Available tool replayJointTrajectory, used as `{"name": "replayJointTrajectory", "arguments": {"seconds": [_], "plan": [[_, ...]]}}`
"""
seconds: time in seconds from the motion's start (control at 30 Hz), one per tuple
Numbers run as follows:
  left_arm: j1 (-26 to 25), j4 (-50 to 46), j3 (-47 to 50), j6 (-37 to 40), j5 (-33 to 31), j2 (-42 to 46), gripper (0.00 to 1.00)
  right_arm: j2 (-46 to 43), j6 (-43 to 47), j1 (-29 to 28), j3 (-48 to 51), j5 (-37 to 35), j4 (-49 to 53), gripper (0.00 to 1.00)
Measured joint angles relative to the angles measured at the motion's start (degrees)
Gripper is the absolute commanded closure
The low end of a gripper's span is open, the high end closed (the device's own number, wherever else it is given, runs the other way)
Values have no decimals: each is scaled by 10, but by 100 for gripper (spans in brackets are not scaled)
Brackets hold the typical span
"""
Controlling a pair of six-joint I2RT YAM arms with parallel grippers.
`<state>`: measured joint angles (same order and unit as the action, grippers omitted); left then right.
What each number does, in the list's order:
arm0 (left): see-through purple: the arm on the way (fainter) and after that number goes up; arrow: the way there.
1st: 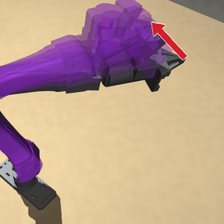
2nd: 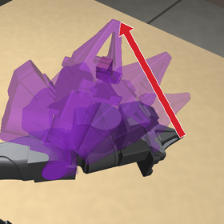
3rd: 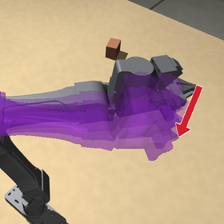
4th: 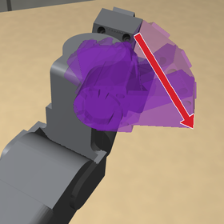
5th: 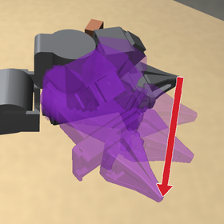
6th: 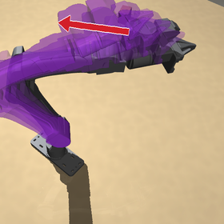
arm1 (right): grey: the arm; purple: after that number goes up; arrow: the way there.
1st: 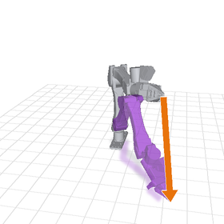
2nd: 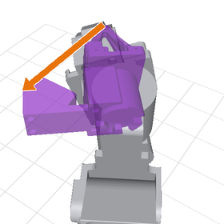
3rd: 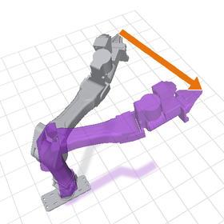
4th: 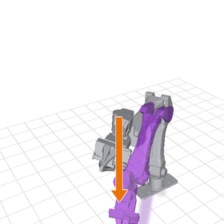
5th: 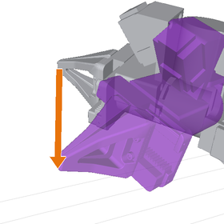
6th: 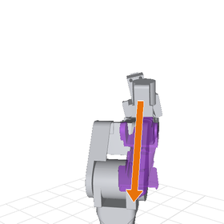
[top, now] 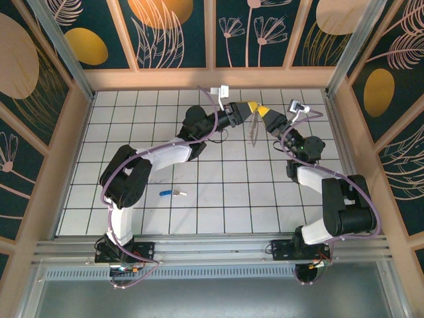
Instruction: Put the keys on the keyring
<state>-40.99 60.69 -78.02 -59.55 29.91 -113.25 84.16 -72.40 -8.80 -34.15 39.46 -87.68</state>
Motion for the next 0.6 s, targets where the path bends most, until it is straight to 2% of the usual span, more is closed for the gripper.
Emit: {"name": "replayJointTrajectory", "arguments": {"seconds": [0.33,0.5,0.6], "plan": [[-1,2,-3,-2,0,-2,86,0,1,-4,-2,0,10,100],[-3,1,-3,-1,0,-2,99,0,5,-4,-3,-2,16,100],[-3,1,-3,2,0,-2,100,0,9,-4,-3,-3,18,100]]}}
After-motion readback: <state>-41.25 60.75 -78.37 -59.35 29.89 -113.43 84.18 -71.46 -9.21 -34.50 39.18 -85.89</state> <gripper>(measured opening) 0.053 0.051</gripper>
